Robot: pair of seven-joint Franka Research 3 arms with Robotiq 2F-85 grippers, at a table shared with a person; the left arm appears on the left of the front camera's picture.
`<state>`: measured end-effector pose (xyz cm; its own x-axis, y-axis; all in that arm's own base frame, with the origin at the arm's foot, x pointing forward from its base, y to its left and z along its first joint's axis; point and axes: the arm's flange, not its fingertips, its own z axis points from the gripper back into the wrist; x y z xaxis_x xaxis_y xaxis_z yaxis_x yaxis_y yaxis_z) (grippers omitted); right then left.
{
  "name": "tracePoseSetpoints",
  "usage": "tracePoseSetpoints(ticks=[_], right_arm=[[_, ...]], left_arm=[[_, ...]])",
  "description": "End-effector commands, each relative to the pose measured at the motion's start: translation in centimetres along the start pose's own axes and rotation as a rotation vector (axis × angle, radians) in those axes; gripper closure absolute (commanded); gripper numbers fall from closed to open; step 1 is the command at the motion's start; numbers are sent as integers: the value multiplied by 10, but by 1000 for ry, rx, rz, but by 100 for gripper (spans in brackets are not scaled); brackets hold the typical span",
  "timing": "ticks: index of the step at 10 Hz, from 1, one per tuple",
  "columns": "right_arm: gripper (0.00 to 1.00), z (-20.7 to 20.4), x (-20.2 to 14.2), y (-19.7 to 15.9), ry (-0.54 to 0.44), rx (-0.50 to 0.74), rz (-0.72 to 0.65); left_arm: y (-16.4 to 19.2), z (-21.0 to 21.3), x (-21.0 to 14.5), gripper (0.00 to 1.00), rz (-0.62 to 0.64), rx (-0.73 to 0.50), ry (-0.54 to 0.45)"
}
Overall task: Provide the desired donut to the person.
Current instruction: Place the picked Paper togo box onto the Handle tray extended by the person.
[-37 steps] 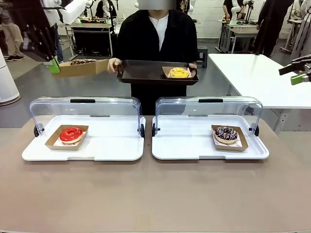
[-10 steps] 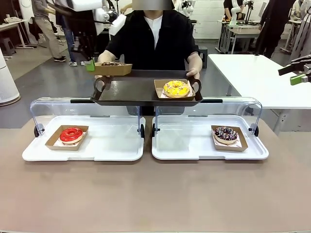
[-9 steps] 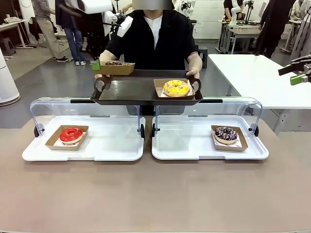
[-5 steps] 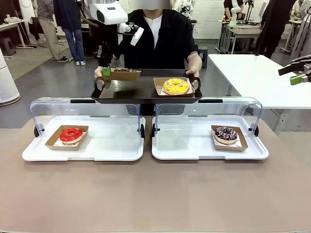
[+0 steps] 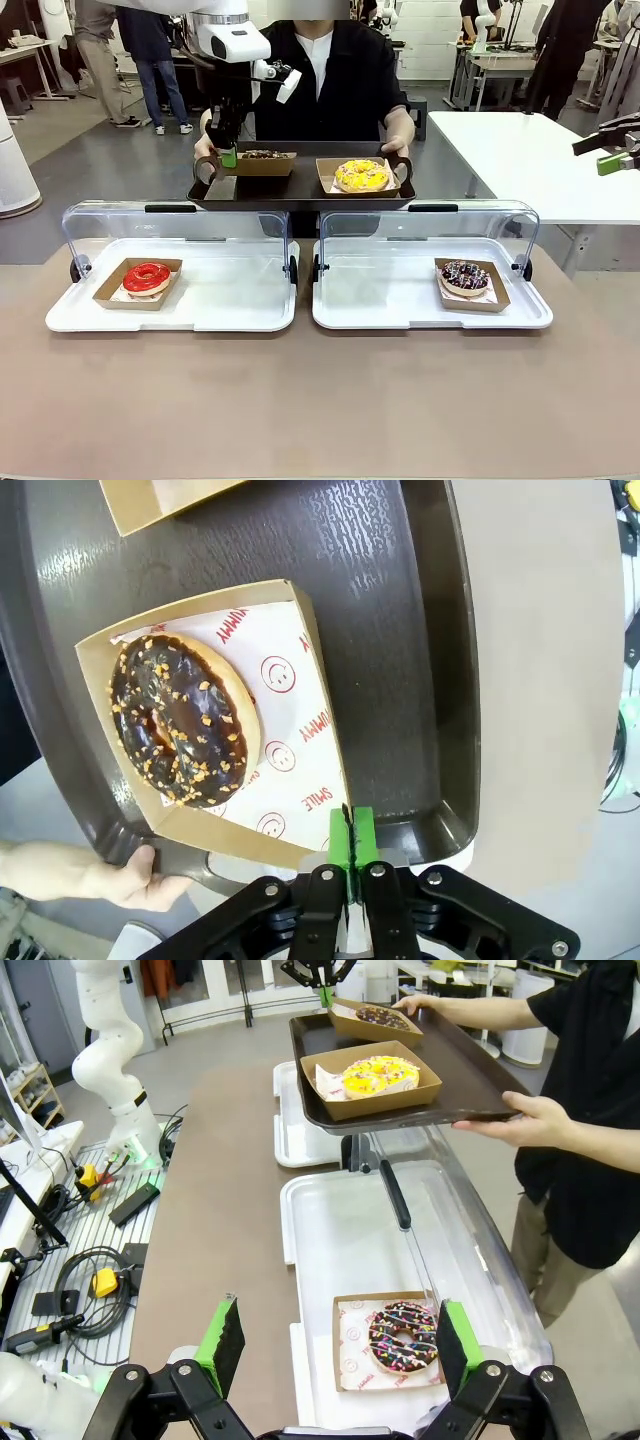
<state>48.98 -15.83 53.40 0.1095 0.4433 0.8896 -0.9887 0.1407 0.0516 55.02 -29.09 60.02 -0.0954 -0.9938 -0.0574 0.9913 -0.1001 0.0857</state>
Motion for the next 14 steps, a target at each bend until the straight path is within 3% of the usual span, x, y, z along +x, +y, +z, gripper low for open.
tracePoseSetpoints(ticks=[1,3,5,6,7,9,10,11,14], right_arm=[[0,-1,1,0,-9,-3,2],[0,-1,1,0,-9,-3,2],[0,-1,1,0,-9,-3,2],[0,-1,1,0,-9,-3,2],[0,-1,1,0,-9,-3,2],[0,-1,1,0,-9,-3,2],[0,-1,1,0,-9,-3,2],[0,-1,1,0,-9,-3,2],[0,-1,1,0,-9,-3,2]], left_arm=[[4,8,0,46,-18,-17,-29],[3,9,-1,0,-22,-20,-38],[2,11,-4,0,-17,-31,-49],[2,11,-6,8,-10,-35,-57],[2,11,-7,0,-8,-38,-60],[2,11,-7,0,-9,-55,-65],[-1,11,-10,10,-13,-68,-80],[-11,15,-15,1,-31,-63,-89],[-79,31,-47,0,-103,-16,-106]])
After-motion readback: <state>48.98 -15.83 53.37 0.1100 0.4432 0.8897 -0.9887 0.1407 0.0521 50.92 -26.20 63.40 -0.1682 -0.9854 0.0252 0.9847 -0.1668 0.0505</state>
